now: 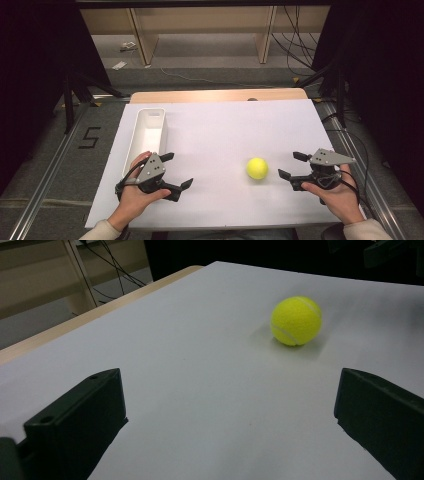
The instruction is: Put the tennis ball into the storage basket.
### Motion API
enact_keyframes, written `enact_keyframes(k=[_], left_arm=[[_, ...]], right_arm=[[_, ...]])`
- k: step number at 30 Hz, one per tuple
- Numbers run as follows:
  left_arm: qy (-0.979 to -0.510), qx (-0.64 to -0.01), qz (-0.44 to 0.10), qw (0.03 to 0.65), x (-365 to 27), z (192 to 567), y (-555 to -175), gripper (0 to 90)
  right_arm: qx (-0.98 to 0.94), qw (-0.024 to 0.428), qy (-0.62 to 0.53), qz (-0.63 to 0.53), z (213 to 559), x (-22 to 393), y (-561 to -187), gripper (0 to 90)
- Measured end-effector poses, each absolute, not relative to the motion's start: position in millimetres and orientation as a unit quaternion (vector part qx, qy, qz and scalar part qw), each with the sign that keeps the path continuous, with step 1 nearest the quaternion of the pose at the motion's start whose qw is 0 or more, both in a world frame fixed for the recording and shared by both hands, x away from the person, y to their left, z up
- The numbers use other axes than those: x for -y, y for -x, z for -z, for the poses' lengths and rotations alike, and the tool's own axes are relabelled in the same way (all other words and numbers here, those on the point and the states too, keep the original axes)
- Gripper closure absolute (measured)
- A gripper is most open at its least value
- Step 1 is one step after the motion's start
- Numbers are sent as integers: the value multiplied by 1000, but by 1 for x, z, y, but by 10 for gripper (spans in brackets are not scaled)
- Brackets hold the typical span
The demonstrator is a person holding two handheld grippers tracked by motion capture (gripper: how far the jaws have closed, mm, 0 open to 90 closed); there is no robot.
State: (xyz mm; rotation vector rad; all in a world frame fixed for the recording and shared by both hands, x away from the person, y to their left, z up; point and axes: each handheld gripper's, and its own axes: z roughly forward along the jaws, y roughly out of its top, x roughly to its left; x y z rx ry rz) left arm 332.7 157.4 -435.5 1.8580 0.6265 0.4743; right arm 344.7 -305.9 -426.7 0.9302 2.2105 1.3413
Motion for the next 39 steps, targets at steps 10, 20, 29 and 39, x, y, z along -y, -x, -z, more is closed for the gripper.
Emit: enact_keyframes(k=[10,20,29,39], left_arm=[[-780,-261,-200,533,-157,435,-332,0],[-781,-260,-199,532,-157,435,-332,0],[-781,-258,-199,533,-156,435,-332,0],[-783,-256,-200,531,-156,435,-332,0]], right_arm=[[-794,190,-329,-474,428,301,-346,169],[-806,179,-314,-469,432,280,-353,171],[-815,171,-313,-457,438,267,-363,170],[-834,152,-308,-431,451,246,-380,170]])
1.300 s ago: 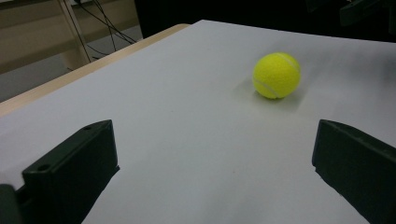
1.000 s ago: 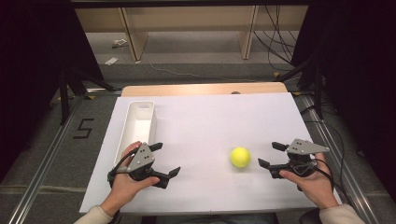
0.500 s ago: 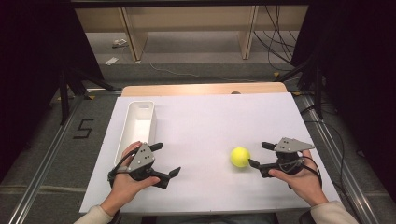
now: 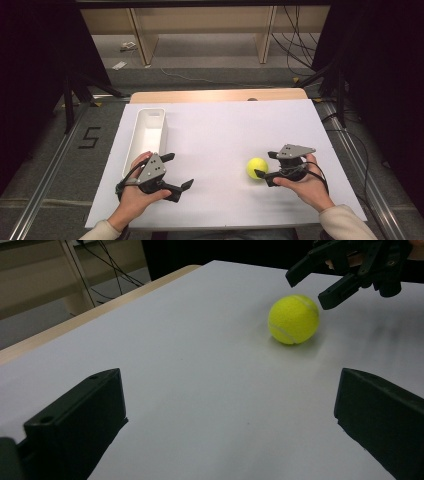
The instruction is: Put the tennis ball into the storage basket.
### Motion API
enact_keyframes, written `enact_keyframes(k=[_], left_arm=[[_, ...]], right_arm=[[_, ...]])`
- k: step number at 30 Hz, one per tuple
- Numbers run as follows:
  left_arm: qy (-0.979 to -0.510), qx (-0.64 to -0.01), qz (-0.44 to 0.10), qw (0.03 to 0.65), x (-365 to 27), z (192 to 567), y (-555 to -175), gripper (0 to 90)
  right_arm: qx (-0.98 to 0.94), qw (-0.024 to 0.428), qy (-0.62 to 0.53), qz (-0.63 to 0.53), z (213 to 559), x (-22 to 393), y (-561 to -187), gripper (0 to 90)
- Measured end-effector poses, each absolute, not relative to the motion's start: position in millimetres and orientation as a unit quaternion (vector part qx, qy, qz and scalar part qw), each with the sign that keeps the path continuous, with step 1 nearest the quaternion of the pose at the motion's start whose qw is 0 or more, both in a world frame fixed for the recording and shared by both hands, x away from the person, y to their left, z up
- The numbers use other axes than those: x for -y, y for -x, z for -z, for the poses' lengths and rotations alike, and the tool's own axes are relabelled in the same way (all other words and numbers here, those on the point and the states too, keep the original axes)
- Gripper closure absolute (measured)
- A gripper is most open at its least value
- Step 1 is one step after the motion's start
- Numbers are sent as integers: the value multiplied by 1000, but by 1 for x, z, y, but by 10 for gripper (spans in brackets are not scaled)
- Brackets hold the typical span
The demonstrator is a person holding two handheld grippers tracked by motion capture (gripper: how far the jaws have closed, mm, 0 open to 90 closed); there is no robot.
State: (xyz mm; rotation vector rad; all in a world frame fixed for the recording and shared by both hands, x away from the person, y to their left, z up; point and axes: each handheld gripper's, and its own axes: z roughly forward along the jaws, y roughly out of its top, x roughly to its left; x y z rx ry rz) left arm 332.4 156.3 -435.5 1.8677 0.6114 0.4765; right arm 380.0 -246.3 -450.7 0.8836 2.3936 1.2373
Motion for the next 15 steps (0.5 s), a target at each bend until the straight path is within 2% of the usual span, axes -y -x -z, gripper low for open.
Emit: enact_keyframes(k=[15], left_arm=[[-783,-256,-198,532,-156,435,-332,0]], right_arm=[[-853,134,-312,-397,464,229,-394,164]])
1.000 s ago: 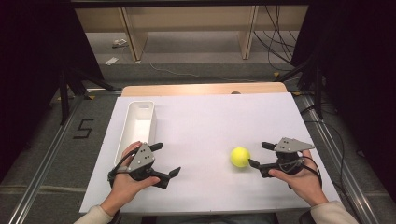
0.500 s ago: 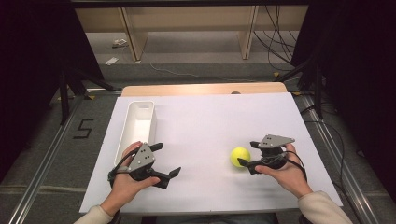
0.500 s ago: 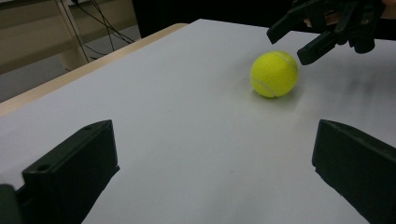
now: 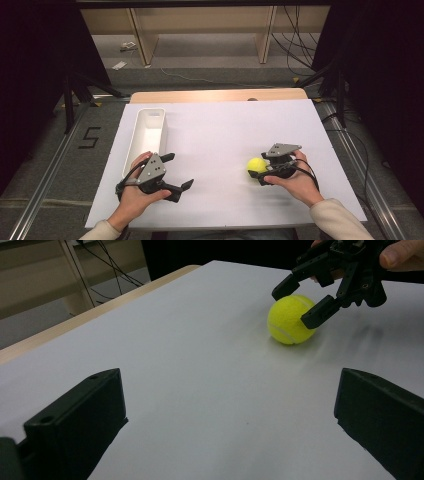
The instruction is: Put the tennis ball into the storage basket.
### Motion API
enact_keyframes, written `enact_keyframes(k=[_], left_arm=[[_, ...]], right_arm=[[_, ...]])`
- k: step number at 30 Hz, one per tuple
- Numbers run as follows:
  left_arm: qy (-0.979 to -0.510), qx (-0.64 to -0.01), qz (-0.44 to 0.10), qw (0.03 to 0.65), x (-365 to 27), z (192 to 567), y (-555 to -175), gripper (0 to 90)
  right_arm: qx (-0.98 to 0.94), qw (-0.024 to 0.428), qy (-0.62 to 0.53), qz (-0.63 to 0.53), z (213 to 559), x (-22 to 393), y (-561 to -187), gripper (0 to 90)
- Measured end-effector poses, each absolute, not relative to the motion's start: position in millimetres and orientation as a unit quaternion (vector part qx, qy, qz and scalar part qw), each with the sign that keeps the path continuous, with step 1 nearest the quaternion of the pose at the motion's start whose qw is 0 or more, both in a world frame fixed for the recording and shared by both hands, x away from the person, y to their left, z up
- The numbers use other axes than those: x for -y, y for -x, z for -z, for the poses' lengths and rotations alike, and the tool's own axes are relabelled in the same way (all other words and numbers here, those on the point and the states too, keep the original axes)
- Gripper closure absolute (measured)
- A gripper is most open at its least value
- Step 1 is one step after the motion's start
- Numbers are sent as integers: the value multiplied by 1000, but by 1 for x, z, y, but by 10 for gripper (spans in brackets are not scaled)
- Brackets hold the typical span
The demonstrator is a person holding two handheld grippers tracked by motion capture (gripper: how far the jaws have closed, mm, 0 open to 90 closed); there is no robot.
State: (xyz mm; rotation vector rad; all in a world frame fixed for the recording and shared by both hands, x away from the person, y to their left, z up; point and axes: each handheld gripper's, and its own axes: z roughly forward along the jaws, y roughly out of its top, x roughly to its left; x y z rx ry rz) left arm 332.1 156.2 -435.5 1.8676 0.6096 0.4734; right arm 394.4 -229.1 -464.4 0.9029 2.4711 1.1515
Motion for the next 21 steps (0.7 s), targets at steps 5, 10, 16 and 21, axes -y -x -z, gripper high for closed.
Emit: enact_keyframes(k=[5,10,16,21], left_arm=[[-783,-256,-198,531,-156,436,-332,0],[-783,-255,-198,531,-156,436,-332,0],[-783,-257,-198,531,-156,435,-332,0],[-783,-256,-197,532,-156,435,-332,0]], right_arm=[[-858,129,-314,-386,468,228,-395,171],[-862,126,-312,-379,471,226,-397,196],[-866,118,-320,-366,474,226,-398,242],[-868,119,-318,-363,474,225,-397,256]])
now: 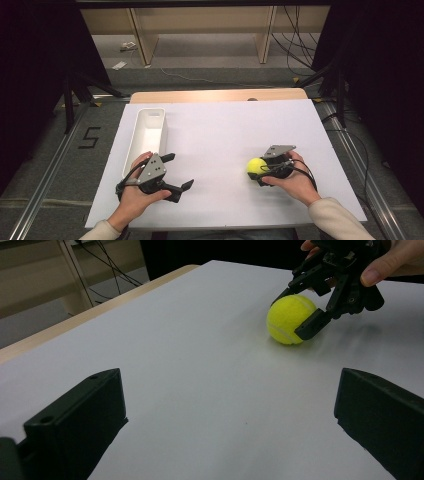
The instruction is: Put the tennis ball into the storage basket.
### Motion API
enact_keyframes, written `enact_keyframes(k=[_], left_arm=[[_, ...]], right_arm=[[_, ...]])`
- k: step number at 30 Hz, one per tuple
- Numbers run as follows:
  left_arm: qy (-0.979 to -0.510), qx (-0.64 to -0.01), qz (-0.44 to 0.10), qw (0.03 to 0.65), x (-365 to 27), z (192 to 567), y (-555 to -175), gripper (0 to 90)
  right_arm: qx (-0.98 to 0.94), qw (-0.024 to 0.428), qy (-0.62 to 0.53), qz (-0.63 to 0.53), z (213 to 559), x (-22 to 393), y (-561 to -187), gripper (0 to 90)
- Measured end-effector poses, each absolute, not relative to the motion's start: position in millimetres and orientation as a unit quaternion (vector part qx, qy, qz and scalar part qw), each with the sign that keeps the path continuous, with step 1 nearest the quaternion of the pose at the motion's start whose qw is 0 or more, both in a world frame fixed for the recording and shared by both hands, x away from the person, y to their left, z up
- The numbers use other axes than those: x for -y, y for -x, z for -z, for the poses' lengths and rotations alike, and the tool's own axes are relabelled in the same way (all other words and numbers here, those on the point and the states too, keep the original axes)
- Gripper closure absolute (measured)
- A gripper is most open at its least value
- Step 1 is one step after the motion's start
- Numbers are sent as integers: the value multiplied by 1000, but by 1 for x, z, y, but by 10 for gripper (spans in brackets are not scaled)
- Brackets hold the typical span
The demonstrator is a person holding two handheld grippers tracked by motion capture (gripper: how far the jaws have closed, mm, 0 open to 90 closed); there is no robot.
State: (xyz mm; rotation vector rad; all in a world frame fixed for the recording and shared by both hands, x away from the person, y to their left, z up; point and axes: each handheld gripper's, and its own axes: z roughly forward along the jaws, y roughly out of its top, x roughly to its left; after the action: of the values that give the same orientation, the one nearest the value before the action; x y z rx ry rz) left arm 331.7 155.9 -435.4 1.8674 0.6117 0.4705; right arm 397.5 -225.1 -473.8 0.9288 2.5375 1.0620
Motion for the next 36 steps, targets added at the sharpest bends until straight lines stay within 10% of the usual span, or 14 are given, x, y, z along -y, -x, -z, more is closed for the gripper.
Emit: enact_keyframes(k=[36], left_arm=[[-783,-254,-196,533,-156,435,-331,0]], right_arm=[[-847,136,-321,-401,455,230,-397,259]])
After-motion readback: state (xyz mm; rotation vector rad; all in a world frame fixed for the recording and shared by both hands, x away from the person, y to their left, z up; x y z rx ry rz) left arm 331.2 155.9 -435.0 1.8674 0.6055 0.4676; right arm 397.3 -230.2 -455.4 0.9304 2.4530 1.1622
